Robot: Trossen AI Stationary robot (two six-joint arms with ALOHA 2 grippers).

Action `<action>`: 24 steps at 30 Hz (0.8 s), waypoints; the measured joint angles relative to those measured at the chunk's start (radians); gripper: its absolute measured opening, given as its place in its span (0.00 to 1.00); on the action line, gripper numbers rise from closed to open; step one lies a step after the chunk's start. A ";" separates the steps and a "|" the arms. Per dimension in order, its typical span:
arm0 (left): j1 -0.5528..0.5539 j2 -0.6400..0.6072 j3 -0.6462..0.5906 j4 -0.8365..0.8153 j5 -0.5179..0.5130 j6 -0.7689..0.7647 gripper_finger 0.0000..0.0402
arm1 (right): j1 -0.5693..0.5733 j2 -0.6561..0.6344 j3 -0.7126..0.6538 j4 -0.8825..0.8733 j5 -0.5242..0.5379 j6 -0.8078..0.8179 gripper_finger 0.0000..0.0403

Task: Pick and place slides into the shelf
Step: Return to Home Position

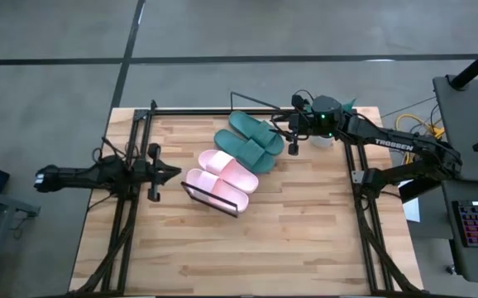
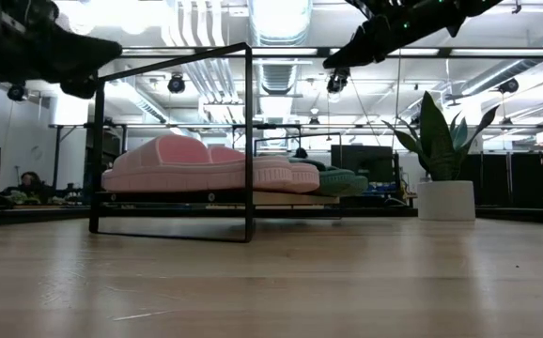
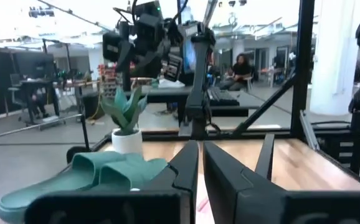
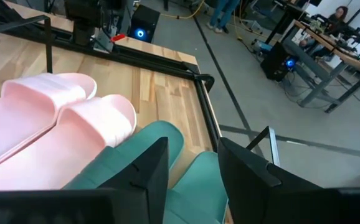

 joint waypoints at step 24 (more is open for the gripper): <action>0.000 -0.058 -0.067 -0.058 -0.050 0.002 0.03 | 0.004 -0.155 -0.276 0.166 -0.135 0.217 0.11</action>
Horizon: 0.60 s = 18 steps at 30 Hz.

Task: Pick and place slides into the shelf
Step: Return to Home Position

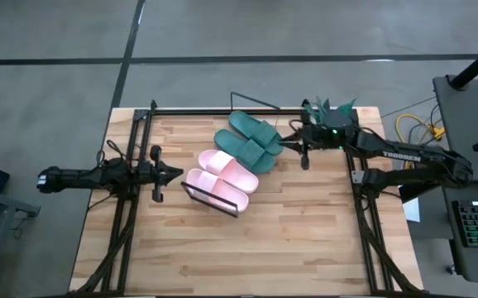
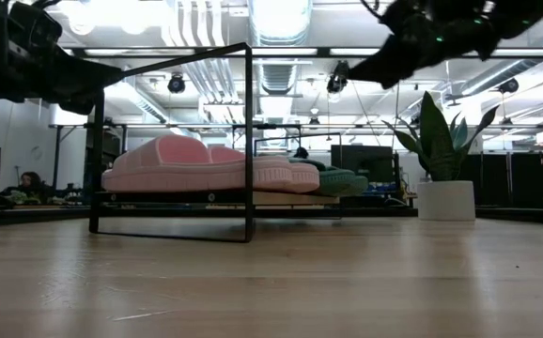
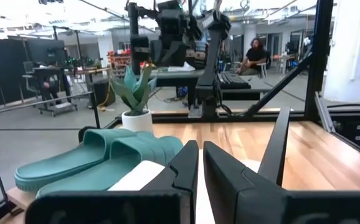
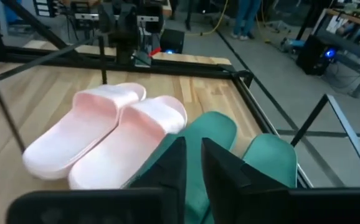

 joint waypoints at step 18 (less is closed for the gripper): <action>0.002 0.000 0.000 0.003 -0.052 0.009 0.03 | 0.153 -0.492 -0.448 0.168 0.095 0.259 0.02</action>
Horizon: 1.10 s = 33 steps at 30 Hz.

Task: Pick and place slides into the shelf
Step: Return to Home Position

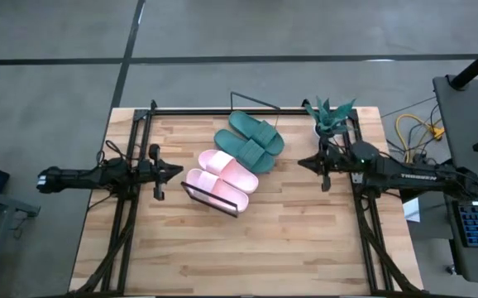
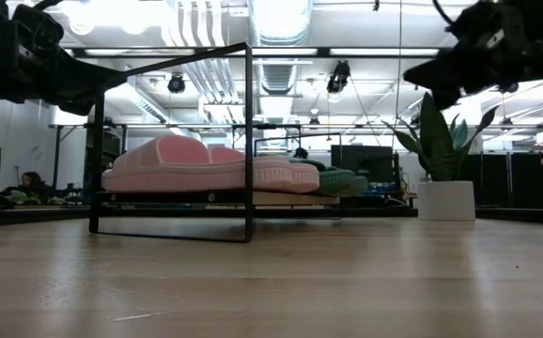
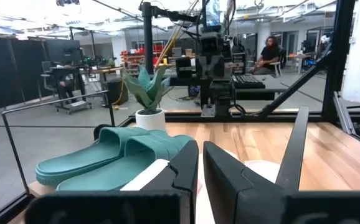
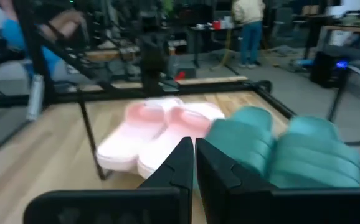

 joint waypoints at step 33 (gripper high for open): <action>-0.001 -0.018 0.000 -0.023 0.153 -0.120 0.03 | 0.334 -0.509 -0.164 -0.330 0.284 -0.003 0.02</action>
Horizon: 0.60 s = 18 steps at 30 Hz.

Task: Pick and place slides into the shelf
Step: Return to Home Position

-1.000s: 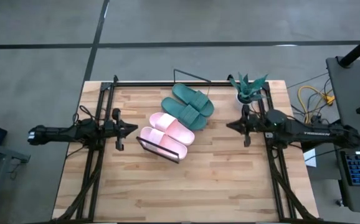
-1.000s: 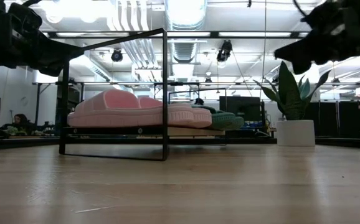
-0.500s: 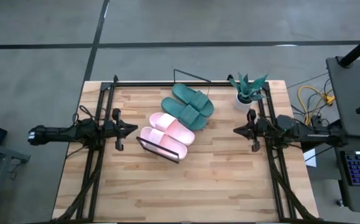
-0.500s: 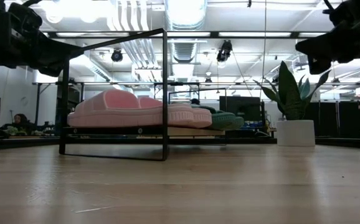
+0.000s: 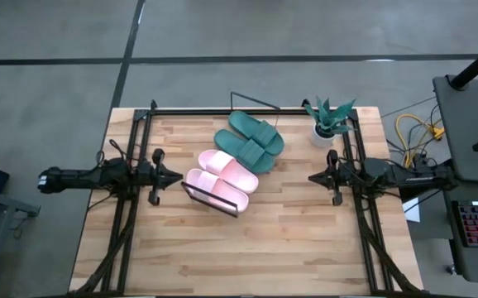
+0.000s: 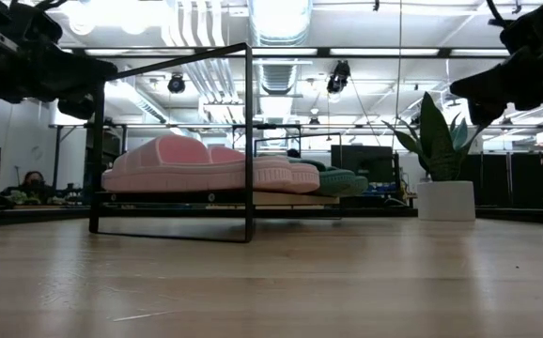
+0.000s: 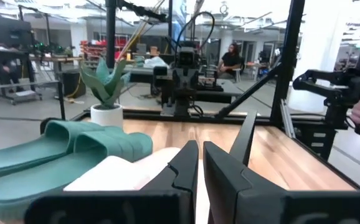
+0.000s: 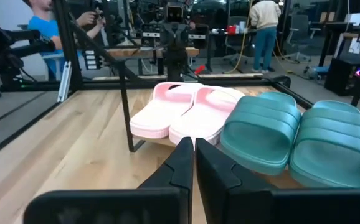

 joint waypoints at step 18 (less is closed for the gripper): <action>0.000 -0.001 -0.002 -0.003 0.058 -0.021 0.03 | 0.000 0.016 0.000 -0.001 0.002 -0.027 0.02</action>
